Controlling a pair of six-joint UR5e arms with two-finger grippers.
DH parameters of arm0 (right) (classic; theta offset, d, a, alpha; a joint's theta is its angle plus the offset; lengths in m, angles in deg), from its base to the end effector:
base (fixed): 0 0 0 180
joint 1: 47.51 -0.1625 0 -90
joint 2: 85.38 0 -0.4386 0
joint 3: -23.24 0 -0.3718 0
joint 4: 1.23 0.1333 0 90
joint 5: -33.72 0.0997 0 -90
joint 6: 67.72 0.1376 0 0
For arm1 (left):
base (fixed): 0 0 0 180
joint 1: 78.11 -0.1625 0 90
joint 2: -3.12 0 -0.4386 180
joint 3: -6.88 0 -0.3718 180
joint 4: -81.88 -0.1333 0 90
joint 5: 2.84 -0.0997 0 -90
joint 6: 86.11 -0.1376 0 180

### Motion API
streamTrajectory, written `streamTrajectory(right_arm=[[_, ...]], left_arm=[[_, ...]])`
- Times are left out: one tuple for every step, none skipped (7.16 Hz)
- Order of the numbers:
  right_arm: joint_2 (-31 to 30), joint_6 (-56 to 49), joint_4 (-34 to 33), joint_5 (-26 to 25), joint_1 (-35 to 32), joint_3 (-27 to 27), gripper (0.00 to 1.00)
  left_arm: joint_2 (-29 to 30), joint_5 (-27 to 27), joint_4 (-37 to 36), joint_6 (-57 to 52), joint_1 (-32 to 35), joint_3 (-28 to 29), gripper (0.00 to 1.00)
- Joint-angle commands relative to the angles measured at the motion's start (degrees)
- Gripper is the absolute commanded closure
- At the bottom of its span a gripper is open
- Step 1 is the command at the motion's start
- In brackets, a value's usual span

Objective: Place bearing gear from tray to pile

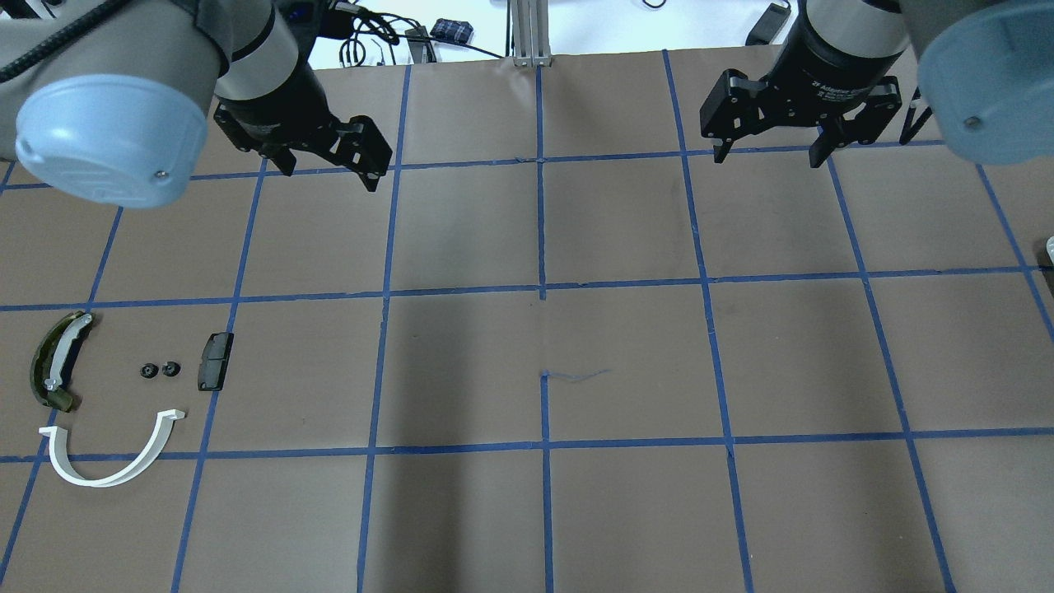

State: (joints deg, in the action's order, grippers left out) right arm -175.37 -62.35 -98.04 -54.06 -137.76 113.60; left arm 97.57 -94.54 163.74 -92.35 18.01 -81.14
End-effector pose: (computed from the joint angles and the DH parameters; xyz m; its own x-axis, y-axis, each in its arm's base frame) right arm 0.1408 -0.4858 0.4733 -0.9952 0.0843 -0.0488 0.0892 0.9901 -0.1081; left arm -0.1837 -0.5016 0.4567 -0.9768 0.2106 -0.0401 0.2135 0.9723 -0.0950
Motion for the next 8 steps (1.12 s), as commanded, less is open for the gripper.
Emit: streamTrajectory(right_arm=[[-0.3, 0.1, 0.1, 0.1, 0.0, 0.0, 0.00], [-0.4, 0.3, 0.1, 0.1, -0.3, 0.0, 0.00], [-0.5, 0.4, 0.1, 0.1, -0.5, 0.0, 0.00], [-0.5, 0.5, 0.1, 0.0, -0.5, -0.1, 0.00], [-0.5, 0.5, 0.1, 0.0, -0.4, -0.2, 0.00], [-0.5, 0.5, 0.0, 0.0, -0.4, -0.1, 0.00], [-0.5, 0.5, 0.2, -0.1, -0.5, 0.0, 0.00], [-0.5, 0.5, 0.1, -0.1, -0.5, 0.0, 0.00]], left_arm=[[1.0, 0.0, 5.9, 2.6, 0.9, 2.8, 0.00], [1.4, 0.8, 5.9, 2.5, -2.2, 2.2, 0.00], [1.6, 0.6, 6.3, 2.5, -4.6, 2.4, 0.00], [1.9, 0.7, 6.3, 2.6, -5.0, 2.2, 0.00], [1.9, 0.7, 6.3, 3.4, -4.8, 2.5, 0.00], [1.9, 0.8, 6.3, 3.4, -4.8, 2.5, 0.00], [1.8, 0.8, 6.2, 3.3, -4.8, 2.5, 0.00], [1.9, 0.8, 6.2, 3.3, -4.7, 2.8, 0.00]])
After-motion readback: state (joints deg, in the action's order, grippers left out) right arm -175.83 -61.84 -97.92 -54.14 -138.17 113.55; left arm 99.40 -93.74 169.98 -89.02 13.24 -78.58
